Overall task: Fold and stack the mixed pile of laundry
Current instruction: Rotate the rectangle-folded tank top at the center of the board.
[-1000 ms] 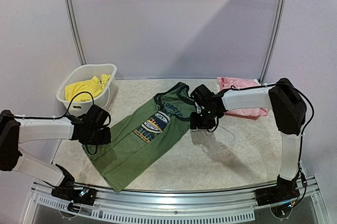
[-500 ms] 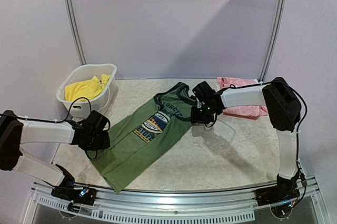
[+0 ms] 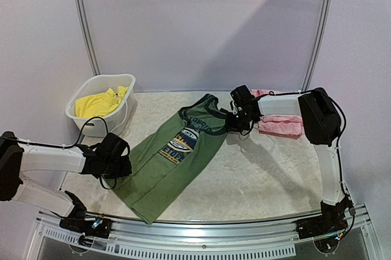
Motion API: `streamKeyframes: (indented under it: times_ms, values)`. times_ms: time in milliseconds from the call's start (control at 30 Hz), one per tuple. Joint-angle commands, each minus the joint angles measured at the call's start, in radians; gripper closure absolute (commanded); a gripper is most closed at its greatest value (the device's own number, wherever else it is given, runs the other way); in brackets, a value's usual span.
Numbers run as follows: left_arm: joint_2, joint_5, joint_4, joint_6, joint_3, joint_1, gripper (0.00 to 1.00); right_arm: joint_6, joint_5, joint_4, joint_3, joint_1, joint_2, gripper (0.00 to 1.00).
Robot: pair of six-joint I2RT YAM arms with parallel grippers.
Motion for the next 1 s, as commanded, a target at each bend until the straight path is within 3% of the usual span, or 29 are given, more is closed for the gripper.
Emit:
streamKeyframes:
  times_ms: [0,233,433,700,967]
  values:
    - [0.003,0.097,-0.040,-0.089,-0.047,-0.084,0.83,-0.053,-0.005,-0.118,0.090,-0.038,0.104,0.88]
    - [0.005,0.146,0.034,-0.224,-0.061,-0.226,0.83,-0.101,-0.021,-0.241,0.344,-0.103,0.243,0.88]
    - [0.104,0.162,0.114,-0.313,-0.016,-0.384,0.83,-0.135,-0.037,-0.354,0.591,-0.140,0.382,0.86]
    - [0.293,0.250,0.322,-0.326,0.109,-0.543,0.83,-0.181,-0.040,-0.310,0.669,-0.154,0.363,0.77]
    - [0.206,0.110,0.074,-0.242,0.213,-0.617,0.80,-0.197,-0.102,-0.349,0.620,-0.144,0.275,0.67]
